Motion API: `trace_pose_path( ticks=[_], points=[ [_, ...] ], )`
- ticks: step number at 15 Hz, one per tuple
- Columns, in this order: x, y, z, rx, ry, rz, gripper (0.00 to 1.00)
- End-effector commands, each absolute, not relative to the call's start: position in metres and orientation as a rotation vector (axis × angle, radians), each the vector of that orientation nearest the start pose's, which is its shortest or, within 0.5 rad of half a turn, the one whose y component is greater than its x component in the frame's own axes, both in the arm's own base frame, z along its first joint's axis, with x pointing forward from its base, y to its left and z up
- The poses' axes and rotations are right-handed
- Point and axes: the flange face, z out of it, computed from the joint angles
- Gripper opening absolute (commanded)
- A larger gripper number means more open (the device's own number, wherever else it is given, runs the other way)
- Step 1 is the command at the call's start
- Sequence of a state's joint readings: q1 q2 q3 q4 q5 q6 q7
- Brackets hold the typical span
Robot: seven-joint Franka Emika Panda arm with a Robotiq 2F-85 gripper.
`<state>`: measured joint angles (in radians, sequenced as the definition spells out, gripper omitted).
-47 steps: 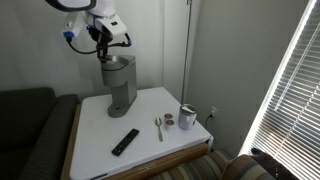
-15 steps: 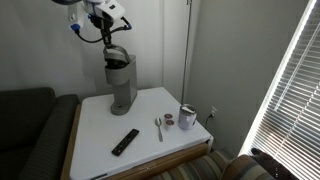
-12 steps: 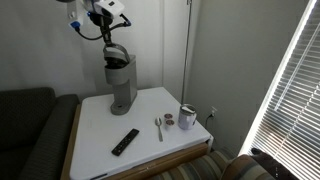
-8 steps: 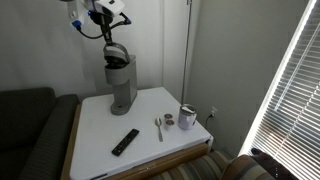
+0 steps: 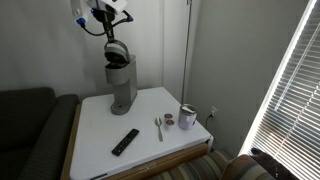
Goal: Open the top compartment of the coffee machine.
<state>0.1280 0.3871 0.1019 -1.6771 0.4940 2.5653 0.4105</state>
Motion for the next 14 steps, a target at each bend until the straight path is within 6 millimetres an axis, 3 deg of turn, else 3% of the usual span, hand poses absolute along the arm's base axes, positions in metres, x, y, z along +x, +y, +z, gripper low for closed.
trace_pose_path(
  ticks=[1, 14],
  points=[
    [0.702, 0.151, 0.436, -2.495, 0.673, -0.434, 0.00],
    [0.725, 0.165, 0.438, -2.502, 0.620, -0.439, 0.00]
  ],
)
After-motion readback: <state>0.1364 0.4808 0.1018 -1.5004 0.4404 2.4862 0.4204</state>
